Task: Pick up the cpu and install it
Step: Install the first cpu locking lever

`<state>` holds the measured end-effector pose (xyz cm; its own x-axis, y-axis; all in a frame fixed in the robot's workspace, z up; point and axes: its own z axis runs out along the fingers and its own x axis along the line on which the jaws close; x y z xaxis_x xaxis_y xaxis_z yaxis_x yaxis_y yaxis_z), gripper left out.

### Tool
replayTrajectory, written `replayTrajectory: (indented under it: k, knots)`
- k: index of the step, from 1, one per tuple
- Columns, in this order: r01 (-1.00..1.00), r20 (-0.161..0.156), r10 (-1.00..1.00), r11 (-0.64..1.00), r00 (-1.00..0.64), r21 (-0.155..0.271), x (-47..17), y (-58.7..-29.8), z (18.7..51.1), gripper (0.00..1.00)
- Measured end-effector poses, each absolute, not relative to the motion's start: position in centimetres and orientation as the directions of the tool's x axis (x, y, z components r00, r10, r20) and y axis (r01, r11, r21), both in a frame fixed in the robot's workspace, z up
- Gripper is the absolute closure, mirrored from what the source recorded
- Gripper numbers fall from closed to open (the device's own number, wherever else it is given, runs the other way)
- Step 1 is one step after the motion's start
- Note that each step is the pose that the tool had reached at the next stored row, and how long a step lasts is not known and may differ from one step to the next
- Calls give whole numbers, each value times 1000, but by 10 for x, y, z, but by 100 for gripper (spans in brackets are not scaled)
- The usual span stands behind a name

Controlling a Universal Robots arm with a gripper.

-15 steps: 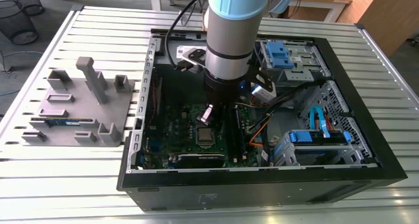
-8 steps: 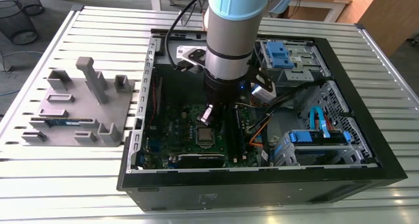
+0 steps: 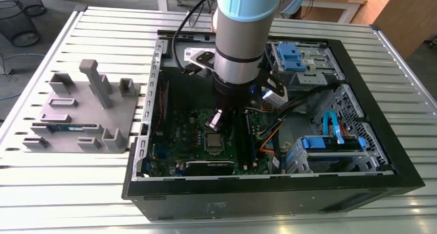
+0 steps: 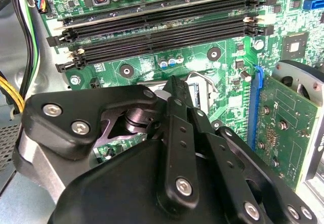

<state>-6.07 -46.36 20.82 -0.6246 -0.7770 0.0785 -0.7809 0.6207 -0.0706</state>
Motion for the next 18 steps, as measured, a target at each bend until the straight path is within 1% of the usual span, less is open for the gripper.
replayTrajectory:
  k: [9,18]
  knots:
    - [-781,79,-777,621,-625,-71,-61,-471,208,89]
    - [-781,79,-777,621,-625,-71,-61,-471,205,89]
